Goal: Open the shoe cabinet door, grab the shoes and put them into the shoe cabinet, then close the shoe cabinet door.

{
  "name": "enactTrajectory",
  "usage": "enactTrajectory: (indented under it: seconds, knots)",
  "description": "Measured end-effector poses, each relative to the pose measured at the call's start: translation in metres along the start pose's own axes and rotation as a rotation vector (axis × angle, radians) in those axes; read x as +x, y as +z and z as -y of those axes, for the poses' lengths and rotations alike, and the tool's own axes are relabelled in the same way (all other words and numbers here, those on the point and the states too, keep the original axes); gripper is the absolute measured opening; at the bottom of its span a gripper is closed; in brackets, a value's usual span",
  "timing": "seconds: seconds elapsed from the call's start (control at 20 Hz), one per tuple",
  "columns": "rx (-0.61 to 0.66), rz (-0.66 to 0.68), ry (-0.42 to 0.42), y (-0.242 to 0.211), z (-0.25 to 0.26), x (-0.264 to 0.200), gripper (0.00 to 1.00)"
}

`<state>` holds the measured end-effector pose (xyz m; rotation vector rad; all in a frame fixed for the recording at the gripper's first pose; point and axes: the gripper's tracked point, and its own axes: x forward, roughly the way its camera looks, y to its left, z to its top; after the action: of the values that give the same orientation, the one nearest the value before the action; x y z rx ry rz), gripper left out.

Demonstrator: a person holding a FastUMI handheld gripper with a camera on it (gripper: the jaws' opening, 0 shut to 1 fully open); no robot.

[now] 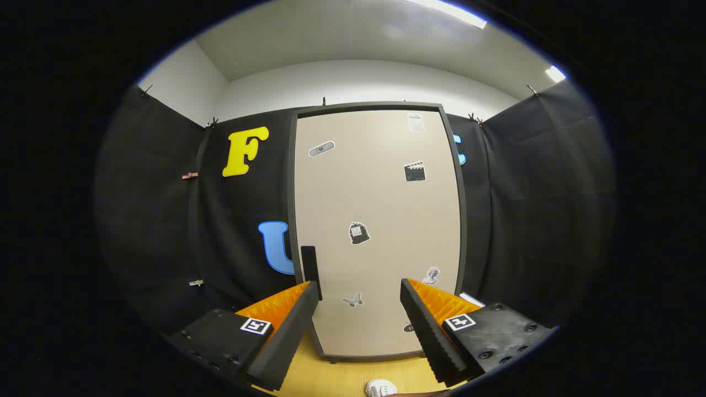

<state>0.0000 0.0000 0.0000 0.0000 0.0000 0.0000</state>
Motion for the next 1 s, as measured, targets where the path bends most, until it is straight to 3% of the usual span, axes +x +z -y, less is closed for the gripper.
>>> enactTrajectory:
  seconds: [0.5, 1.0]
  knots:
    - [-0.015, -0.015, -0.031, -0.013, -0.019, 0.013, 0.98]
    - [-0.004, -0.033, -0.009, -0.029, -0.05, 0.041, 0.98]
